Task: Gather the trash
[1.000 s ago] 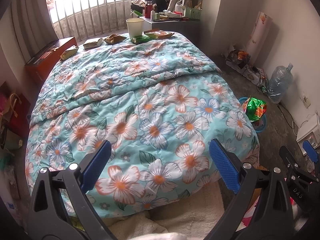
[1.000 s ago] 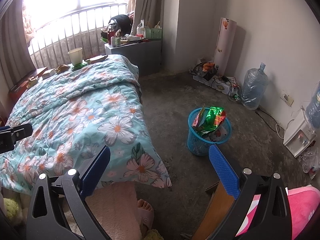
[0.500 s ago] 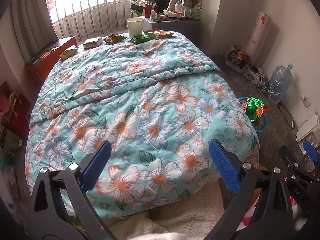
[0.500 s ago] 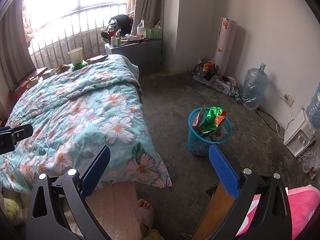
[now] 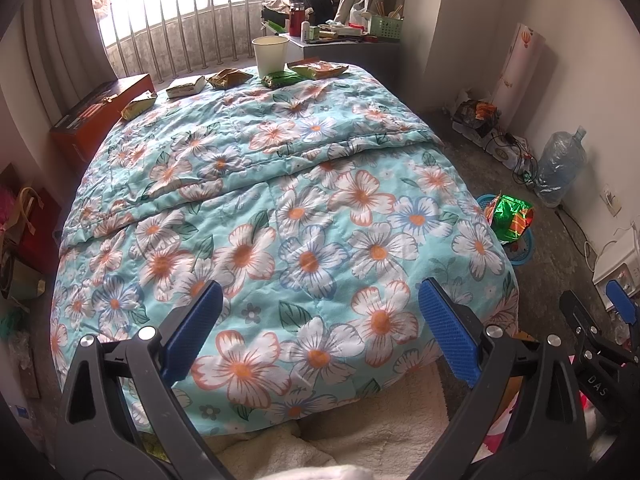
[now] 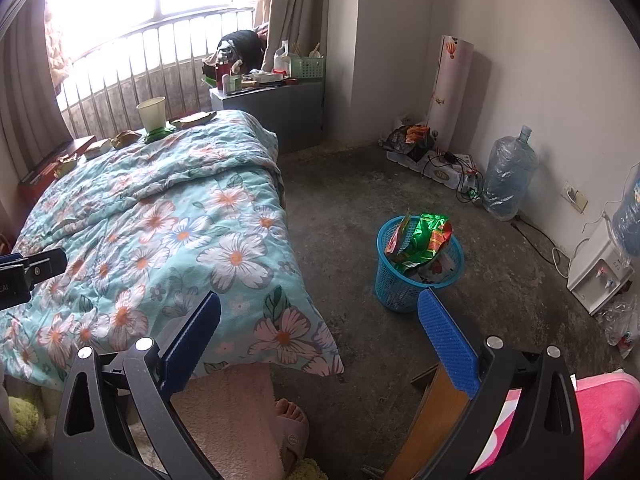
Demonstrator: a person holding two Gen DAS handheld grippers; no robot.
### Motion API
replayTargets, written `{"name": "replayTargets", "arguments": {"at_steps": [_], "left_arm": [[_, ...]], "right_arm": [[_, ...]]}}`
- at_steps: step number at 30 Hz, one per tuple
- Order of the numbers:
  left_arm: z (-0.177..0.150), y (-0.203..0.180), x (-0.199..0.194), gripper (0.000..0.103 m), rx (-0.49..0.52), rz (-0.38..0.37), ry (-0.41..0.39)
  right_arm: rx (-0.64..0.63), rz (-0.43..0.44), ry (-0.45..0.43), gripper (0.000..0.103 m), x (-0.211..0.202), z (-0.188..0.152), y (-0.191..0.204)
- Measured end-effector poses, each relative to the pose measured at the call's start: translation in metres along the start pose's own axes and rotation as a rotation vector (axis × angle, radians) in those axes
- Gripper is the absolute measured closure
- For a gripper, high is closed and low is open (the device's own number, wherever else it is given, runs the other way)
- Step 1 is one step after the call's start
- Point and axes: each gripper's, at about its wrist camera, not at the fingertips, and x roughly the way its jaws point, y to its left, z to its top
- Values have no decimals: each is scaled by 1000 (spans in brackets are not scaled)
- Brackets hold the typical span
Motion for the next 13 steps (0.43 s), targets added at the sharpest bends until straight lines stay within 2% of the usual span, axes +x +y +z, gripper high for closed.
{"name": "replayTargets", "arguments": {"at_steps": [13], "left_arm": [[4, 3, -4, 9, -18, 12, -19]], "right_arm": [[0, 1, 0, 7, -1, 0, 1]]}}
